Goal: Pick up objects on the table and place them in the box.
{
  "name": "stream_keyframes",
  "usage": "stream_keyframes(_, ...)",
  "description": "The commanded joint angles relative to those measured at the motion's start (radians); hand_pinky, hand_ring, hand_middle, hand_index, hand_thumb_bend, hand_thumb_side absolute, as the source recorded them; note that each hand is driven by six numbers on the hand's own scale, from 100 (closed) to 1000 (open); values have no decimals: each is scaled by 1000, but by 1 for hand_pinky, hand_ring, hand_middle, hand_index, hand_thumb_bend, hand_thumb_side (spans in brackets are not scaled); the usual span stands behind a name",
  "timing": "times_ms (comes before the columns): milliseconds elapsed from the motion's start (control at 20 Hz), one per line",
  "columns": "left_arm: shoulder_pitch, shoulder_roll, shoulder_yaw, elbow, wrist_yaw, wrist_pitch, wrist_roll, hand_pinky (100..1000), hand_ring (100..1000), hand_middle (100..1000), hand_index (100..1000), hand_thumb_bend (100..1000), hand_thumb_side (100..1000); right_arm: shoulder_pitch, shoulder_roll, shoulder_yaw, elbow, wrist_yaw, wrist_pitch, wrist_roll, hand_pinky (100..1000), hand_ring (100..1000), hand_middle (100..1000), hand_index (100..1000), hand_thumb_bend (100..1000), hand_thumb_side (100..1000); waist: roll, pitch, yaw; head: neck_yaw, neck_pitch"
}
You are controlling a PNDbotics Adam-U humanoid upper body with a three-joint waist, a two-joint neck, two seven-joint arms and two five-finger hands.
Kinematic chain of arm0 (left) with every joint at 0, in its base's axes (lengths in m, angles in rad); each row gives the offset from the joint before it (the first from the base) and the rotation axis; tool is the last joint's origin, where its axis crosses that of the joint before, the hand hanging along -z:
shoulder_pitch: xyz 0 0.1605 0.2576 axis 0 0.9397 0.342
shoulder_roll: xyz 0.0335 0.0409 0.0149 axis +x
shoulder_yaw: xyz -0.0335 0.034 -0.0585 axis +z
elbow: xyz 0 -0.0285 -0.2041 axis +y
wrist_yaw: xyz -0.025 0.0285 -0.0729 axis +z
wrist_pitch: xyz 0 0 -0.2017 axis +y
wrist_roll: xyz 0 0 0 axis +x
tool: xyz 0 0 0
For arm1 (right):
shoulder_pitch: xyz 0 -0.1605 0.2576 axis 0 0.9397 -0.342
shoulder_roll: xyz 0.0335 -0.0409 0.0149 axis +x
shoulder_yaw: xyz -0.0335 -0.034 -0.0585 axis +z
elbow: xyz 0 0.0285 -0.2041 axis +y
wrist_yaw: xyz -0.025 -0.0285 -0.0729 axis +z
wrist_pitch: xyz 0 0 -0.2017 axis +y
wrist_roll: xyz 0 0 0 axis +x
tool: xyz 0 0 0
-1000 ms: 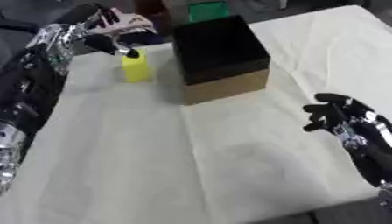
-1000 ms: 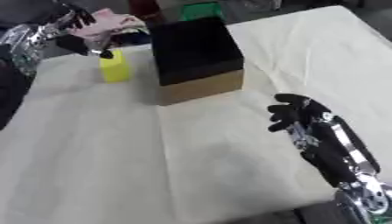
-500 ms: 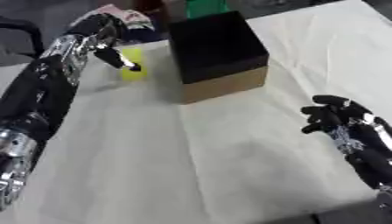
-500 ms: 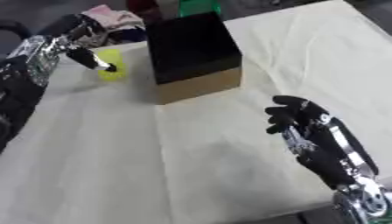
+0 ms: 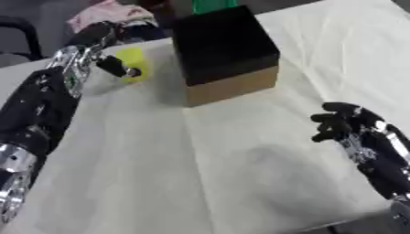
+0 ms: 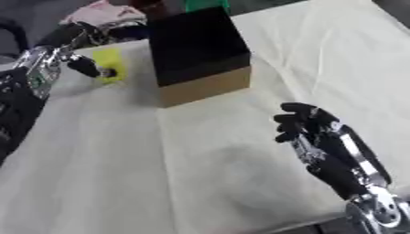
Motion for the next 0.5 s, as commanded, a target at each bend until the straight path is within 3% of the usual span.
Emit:
stream_keyframes(50, -10, 22, 4, -5, -9, 7, 8, 718, 671, 649, 780, 657, 264, -14, -4, -2, -8, 9, -5, 1, 628, 816, 543, 810, 126, 445, -5, -10, -2, -3, -10)
stream_keyframes(350, -5, 21, 3, 3, -22, 9, -19, 691, 558, 521, 722, 635, 268, -15, -5, -2, -7, 13, -6, -1, 628, 816, 542, 810, 127, 446, -3, -2, -2, -5, -11)
stream_keyframes(400, -5, 21, 4, 0, -20, 8, -17, 674, 489, 436, 663, 617, 251, -15, -5, -2, -8, 13, -7, -1, 628, 816, 542, 810, 127, 445, -4, -3, -1, -5, -11)
stream_keyframes(450, -4, 22, 4, -5, -15, 6, -14, 672, 483, 428, 657, 615, 248, -14, -5, -3, -8, 13, -7, -2, 628, 816, 542, 810, 127, 445, -4, -4, 0, -5, -11)
stream_keyframes(500, -4, 22, 4, -11, -8, 3, -9, 656, 437, 348, 600, 601, 223, -13, -5, -3, -7, 13, -6, -2, 628, 816, 542, 810, 128, 444, -5, -6, 1, -6, -11)
